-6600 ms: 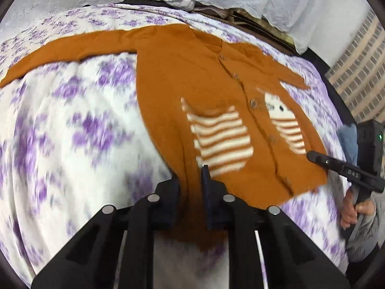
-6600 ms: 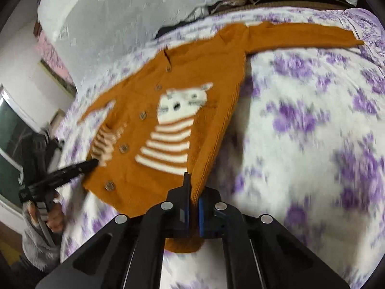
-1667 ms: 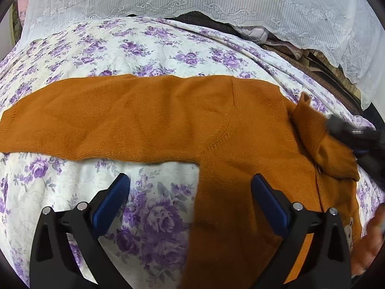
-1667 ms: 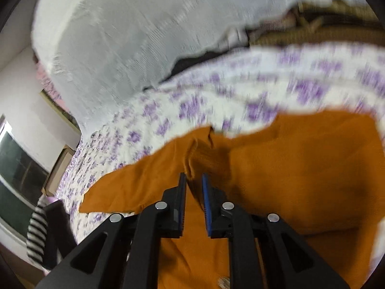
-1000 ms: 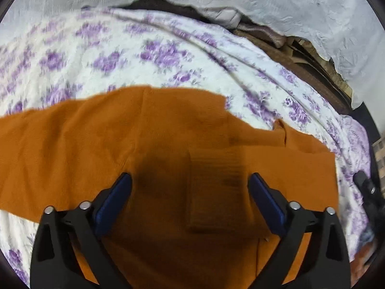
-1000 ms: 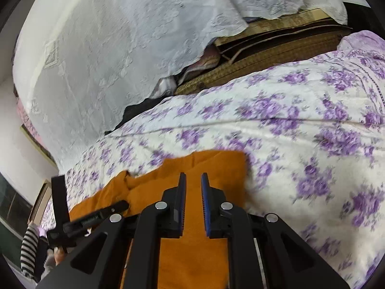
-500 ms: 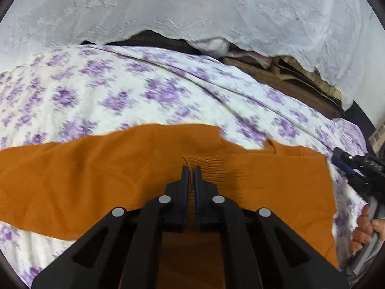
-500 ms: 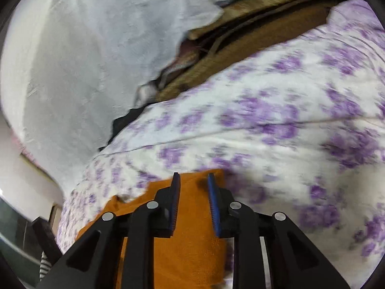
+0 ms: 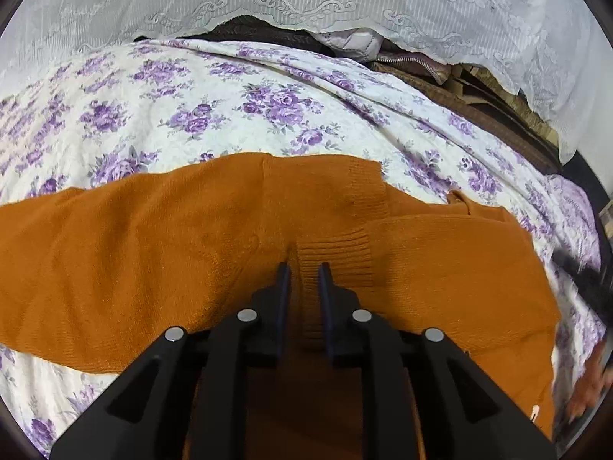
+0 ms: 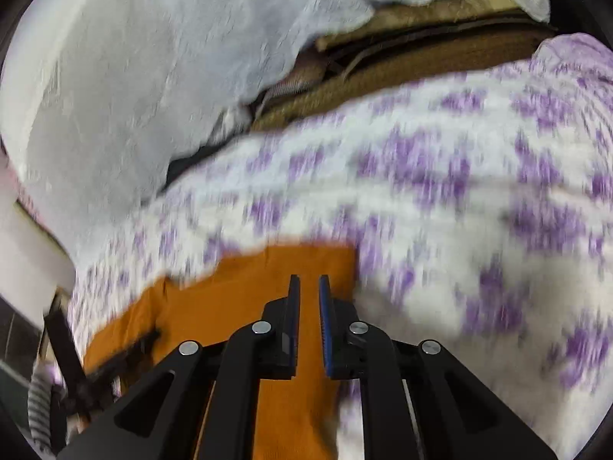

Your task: Fold small clothes

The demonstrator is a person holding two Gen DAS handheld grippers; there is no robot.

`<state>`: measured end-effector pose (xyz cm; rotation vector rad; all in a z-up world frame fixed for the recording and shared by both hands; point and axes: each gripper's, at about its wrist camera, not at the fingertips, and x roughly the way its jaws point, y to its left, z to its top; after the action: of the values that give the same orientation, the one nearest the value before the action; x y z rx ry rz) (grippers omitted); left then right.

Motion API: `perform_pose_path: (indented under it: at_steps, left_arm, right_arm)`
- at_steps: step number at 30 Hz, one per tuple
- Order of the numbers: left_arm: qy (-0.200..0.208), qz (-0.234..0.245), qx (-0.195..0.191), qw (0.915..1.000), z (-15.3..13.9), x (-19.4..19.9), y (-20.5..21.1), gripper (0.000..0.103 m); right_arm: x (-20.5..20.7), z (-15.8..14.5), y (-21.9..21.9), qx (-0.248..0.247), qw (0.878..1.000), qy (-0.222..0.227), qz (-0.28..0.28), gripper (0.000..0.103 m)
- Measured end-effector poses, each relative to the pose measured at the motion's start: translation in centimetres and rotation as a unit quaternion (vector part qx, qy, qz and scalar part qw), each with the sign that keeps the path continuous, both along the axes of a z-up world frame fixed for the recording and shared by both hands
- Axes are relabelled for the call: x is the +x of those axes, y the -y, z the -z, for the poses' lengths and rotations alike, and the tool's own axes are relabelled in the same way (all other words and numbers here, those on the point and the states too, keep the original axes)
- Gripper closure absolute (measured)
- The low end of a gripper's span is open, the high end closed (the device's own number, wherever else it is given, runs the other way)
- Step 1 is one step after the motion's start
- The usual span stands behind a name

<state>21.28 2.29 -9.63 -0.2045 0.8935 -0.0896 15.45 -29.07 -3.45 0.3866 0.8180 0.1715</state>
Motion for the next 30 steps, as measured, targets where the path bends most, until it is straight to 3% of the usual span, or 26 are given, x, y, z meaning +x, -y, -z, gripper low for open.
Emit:
perform_pose_path:
  at_steps: [3, 6, 8, 12, 14, 16, 18, 19, 22, 24, 26, 27, 28, 30]
  left_arm:
    - [-0.001, 0.000, -0.003, 1.0000, 0.1, 0.1, 0.0, 0.088]
    - [-0.001, 0.000, -0.005, 1.0000, 0.1, 0.1, -0.1, 0.087]
    - [-0.001, 0.000, -0.013, 0.9999, 0.1, 0.1, -0.2, 0.087]
    - [-0.001, 0.001, -0.019, 0.9998, 0.1, 0.1, -0.3, 0.087]
    - [-0.001, 0.002, -0.027, 0.9996, 0.0, -0.2, -0.5, 0.086]
    - [0.001, 0.002, -0.039, 0.9993, -0.3, -0.8, -1.0, 0.078]
    - [0.008, 0.006, -0.048, 0.9988, -0.7, -1.8, -1.5, 0.056]
    - [0.011, 0.007, -0.047, 0.9988, -0.9, -2.1, -1.5, 0.053]
    - [0.014, 0.007, -0.031, 0.9994, -1.4, -3.6, -2.0, 0.052]
    - [0.015, -0.002, -0.033, 0.9993, -1.8, -4.7, -3.2, 0.052]
    - [0.019, -0.018, -0.052, 0.9983, -2.3, -6.6, -5.7, 0.047]
    - [0.019, -0.038, -0.050, 0.9978, -2.5, -7.6, -7.1, 0.036]
    - [0.023, -0.061, -0.044, 0.9969, -2.7, -8.8, -8.7, 0.033]
    - [0.026, -0.087, -0.045, 0.9948, -2.8, -10.9, -11.5, 0.031]
  right_arm:
    - [-0.1, 2.9, -1.5, -0.054, 0.998, -0.040, -0.020, 0.094]
    - [-1.2, 2.0, -1.1, -0.047, 0.999, -0.026, -0.004, 0.094]
    - [-3.0, 0.9, -1.9, -0.069, 0.998, -0.003, -0.009, 0.090]
    - [-3.8, 2.6, -2.9, -0.110, 0.993, -0.016, -0.030, 0.090]
    - [-3.4, 2.1, -2.4, -0.092, 0.995, -0.018, -0.019, 0.088]
    - [-3.4, 0.5, -2.0, -0.062, 0.998, 0.006, -0.010, 0.088]
    - [-2.4, -1.1, -2.1, -0.066, 0.997, 0.030, 0.001, 0.086]
    - [-1.5, -1.2, -2.1, -0.060, 0.998, 0.028, 0.001, 0.086]
    - [2.9, 2.0, -1.9, -0.041, 0.998, -0.039, 0.003, 0.087]
    - [3.1, 3.3, -1.0, -0.005, 1.000, -0.022, 0.003, 0.089]
    - [1.5, 2.1, -0.3, 0.013, 1.000, -0.003, 0.011, 0.082]
    - [0.5, 1.2, -0.2, 0.006, 1.000, 0.017, 0.014, 0.077]
    - [-0.4, 0.5, -0.1, -0.007, 0.999, 0.035, 0.019, 0.063]
    - [-2.7, -0.6, -0.1, -0.022, 0.997, 0.064, 0.024, 0.057]
